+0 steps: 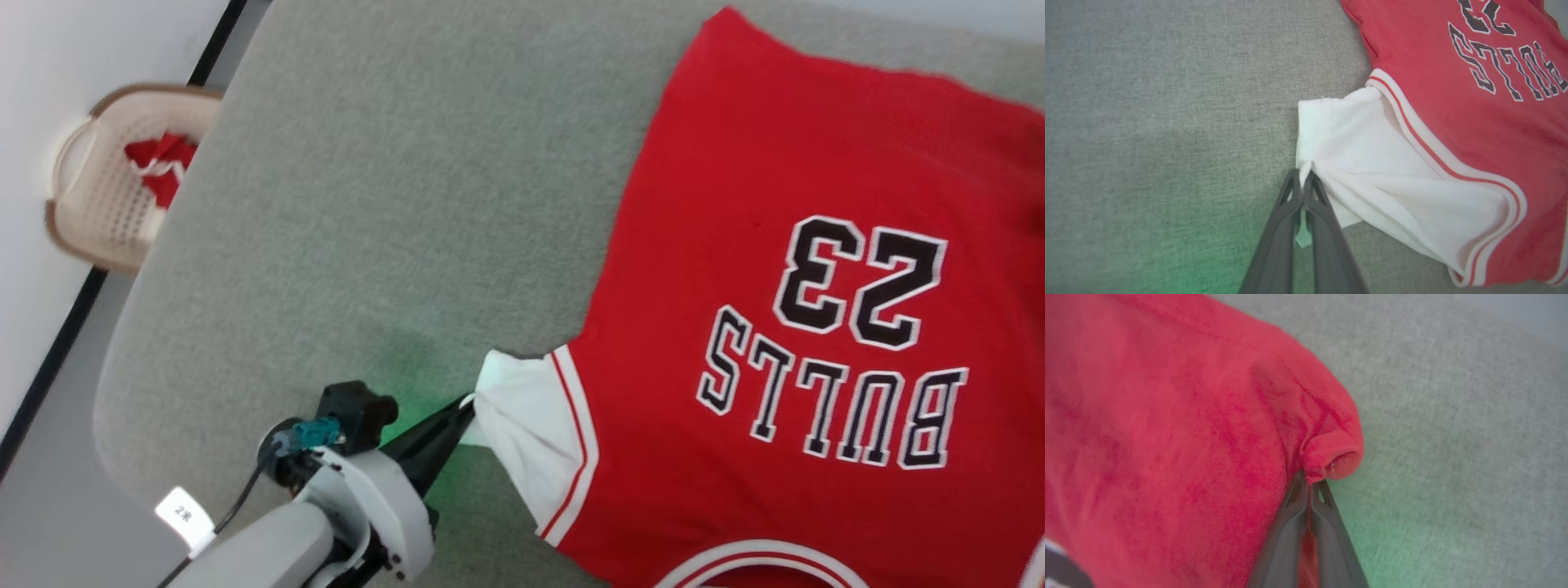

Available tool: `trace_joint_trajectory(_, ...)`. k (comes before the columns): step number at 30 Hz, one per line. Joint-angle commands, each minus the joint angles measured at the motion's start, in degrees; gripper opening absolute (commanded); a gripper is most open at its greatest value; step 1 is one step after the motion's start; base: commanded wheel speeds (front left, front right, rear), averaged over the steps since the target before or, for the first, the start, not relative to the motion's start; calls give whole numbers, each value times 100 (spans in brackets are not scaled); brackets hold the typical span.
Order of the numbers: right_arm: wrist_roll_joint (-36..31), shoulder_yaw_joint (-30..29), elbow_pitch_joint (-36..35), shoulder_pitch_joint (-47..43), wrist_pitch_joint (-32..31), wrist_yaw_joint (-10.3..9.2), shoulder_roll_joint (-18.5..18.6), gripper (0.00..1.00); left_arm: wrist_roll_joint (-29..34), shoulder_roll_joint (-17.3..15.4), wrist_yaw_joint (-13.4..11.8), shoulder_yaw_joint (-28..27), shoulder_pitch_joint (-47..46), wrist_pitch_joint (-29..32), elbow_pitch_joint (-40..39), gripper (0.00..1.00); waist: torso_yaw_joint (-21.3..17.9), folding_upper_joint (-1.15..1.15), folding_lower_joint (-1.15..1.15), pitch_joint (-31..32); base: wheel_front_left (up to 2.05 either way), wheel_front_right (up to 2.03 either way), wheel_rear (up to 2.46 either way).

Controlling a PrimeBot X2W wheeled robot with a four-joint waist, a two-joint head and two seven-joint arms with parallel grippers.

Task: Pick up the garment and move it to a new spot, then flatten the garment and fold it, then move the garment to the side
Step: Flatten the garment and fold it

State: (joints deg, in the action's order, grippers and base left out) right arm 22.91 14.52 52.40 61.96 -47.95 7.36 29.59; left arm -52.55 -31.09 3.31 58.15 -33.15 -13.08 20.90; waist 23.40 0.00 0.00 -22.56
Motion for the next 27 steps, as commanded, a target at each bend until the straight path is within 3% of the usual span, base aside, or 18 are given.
trace_joint_trajectory(1,277,270,-168,-500,-136,24,20,0,-66,-69,-68,-22,135,43,43,0,-386,0,0,412,0,0,0)
trace_joint_trajectory(8,1501,841,-2040,-1859,-157,14,754,0,-361,-328,-304,-167,439,169,-59,0,-901,0,0,913,0,0,0)
trace_joint_trajectory(14,1974,520,-3214,-3340,99,14,1115,0,-539,-559,-533,-246,711,231,-292,0,-1282,0,0,1199,0,0,0)
trace_joint_trajectory(21,1819,-265,-3843,-5077,336,14,782,0,-647,-754,-728,-314,927,212,-584,0,-1539,0,0,1324,0,0,0)
trace_joint_trajectory(27,1404,-724,-3743,-5754,459,10,262,0,-673,-785,-763,-314,966,241,-695,0,-1601,0,0,1316,0,0,0)
